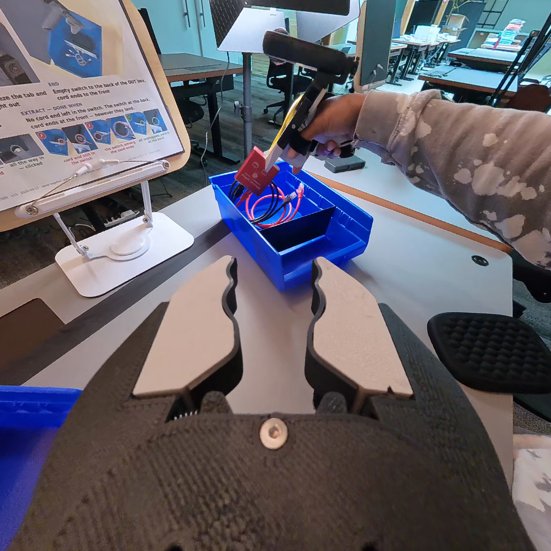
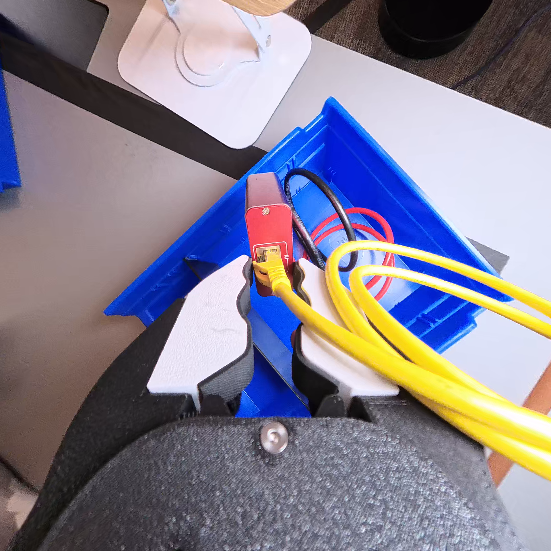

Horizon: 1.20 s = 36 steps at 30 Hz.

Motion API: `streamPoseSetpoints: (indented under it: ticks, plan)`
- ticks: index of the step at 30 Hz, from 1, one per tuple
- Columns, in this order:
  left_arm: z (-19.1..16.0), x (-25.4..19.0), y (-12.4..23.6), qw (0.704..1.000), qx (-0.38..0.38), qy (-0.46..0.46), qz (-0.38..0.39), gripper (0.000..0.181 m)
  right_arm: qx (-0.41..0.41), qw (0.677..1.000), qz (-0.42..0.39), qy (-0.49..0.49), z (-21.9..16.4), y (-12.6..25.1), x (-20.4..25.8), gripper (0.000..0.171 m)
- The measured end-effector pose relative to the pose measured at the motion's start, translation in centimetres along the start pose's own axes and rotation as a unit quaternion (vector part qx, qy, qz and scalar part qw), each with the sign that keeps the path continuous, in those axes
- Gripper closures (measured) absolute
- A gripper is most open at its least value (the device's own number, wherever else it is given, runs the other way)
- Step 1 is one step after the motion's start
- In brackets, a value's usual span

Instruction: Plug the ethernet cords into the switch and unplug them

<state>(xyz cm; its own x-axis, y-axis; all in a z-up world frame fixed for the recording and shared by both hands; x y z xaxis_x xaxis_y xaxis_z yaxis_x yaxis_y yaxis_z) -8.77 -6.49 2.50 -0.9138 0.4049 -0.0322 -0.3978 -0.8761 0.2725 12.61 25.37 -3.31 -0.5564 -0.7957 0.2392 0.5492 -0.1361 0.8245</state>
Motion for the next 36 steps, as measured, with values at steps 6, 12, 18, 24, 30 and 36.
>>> streamPoseSetpoints:
  ticks: [6, 12, 18, 24, 30, 36]
  plan:
    - [0.1, 0.3, 0.3, 1.000, -0.001, 0.000, -0.001, 0.134, -0.030, 0.997, 0.012, -0.067, -1.1, -0.4, -2.1, 0.143]
    - [0.0, 0.9, 0.3, 1.000, 0.000, 0.004, 0.001, 0.134, 0.052, 0.998, -0.032, -0.035, -5.0, -1.8, -2.6, 0.144]
    - [-0.4, 1.1, -0.1, 1.000, 0.008, 0.007, 0.002, 0.134, 0.024, 0.996, -0.061, 0.054, -5.7, 0.8, -0.9, 0.139]
    - [-0.8, 0.8, -0.7, 1.000, 0.017, 0.001, -0.002, 0.134, -0.101, 0.983, -0.139, 0.059, -6.0, 5.4, -4.9, 0.136]
    - [-1.6, 0.8, -1.9, 0.999, 0.032, -0.001, -0.005, 0.133, -0.139, 0.962, -0.216, 0.095, -6.7, 5.1, -9.1, 0.129]
    - [-3.1, 1.4, -3.4, 0.998, 0.057, 0.002, -0.005, 0.134, -0.126, 0.957, -0.247, 0.085, -3.0, 2.2, -10.3, 0.123]
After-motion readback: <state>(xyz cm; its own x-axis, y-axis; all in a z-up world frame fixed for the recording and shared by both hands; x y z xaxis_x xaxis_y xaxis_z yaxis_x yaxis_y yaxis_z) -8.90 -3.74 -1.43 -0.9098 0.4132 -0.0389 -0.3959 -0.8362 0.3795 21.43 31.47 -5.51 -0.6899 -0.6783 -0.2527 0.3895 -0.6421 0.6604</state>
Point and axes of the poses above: each gripper's, where its closed fingertips meet, y back along the fingers, z out of its top, x = y × z across the jaws, the point moved 6 cm from there along y, back along the fingers, and after that the axes turned 7 degrees about z, right-handed, at the moved point
